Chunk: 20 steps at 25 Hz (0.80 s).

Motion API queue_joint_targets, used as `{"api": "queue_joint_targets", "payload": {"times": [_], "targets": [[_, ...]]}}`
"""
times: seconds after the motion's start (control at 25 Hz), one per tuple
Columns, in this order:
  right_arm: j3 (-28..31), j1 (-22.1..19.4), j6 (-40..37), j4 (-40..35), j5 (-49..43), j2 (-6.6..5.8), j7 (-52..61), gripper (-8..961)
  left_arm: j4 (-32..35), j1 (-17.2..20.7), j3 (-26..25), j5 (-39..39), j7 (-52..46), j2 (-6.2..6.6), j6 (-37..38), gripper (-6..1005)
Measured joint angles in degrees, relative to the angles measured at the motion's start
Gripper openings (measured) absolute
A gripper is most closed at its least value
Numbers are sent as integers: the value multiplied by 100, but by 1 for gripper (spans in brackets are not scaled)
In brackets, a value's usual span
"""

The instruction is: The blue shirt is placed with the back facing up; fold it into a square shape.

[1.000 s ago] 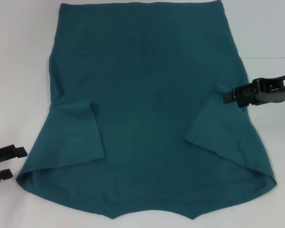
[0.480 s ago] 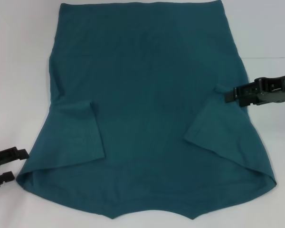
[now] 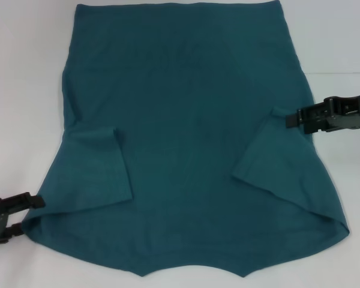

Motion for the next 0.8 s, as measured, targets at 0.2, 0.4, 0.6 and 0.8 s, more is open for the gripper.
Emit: {"api": "queue_joint_targets", "payload": {"times": [0.2,0.4,0.6,0.8], "targets": [[69,-3,-24,0,0,-5,-8,668,-106,-42,113,-60,22,-3,14,868],[93,-18,-36,0,0,-14,-16,668,-277,-162,129,-92,73,-11,48,863],[110,-23,-44,6,0,-14,-18,667,-394,-287,131,-92,106,-1,58,859],[213,-23,-70,6,-1,-14,-66,667,-495,-405,135,-68,109,16,49,855]]}}
